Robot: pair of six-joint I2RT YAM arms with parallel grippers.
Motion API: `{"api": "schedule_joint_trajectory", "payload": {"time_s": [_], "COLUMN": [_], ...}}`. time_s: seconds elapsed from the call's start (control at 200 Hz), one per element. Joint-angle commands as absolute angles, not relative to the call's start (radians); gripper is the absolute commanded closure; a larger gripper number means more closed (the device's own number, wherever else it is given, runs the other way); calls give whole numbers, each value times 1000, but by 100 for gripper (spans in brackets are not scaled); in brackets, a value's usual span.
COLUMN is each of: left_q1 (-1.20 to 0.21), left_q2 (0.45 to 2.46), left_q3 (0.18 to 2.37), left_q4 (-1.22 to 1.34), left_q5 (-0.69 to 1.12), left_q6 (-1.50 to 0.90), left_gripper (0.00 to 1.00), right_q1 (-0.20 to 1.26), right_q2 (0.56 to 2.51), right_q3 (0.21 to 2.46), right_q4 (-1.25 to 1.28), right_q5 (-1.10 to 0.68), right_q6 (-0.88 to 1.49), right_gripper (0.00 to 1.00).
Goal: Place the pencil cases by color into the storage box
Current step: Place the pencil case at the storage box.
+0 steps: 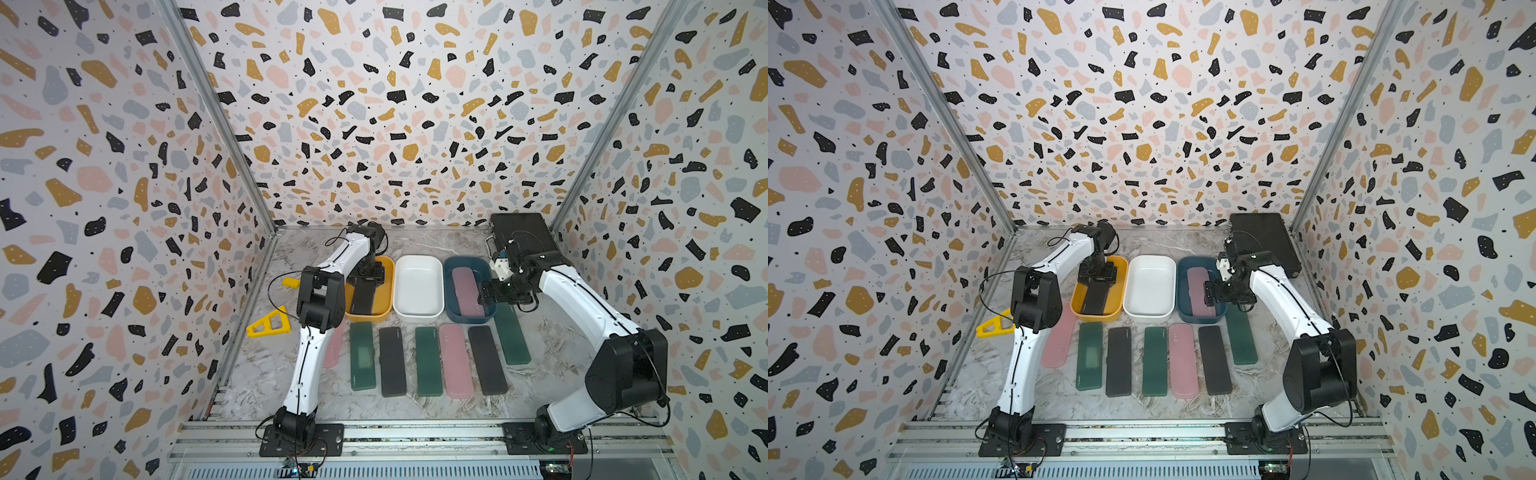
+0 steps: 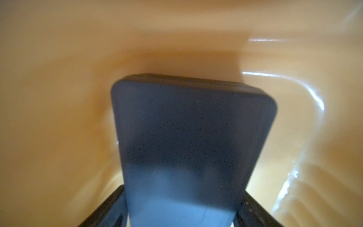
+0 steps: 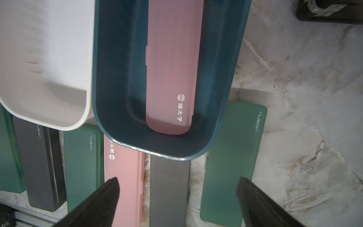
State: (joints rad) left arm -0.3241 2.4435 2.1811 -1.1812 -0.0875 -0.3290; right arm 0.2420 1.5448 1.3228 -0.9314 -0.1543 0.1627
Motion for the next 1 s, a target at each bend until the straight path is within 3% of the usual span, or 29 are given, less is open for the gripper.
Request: {"api": "schedule_joint_trajectory", "payload": {"time_s": [0.0, 0.556, 0.996], "left_q1": [-329, -343, -353], "left_q2": [2449, 2313, 2090], "left_q3": [2169, 2179, 2072], "left_q4": [-1209, -1221, -1188], "left_q5": [-82, -73, -57], "left_q6": [-329, -330, -328], "left_gripper": [15, 10, 7], "right_q1": [239, 236, 189], "right_q2": [1517, 1484, 1433], "right_q3": [1325, 1318, 1273], "right_q4": [-947, -961, -1000], "right_q5": [-164, -151, -94], "right_q6": [155, 153, 119], "right_gripper": [1, 1, 1]}}
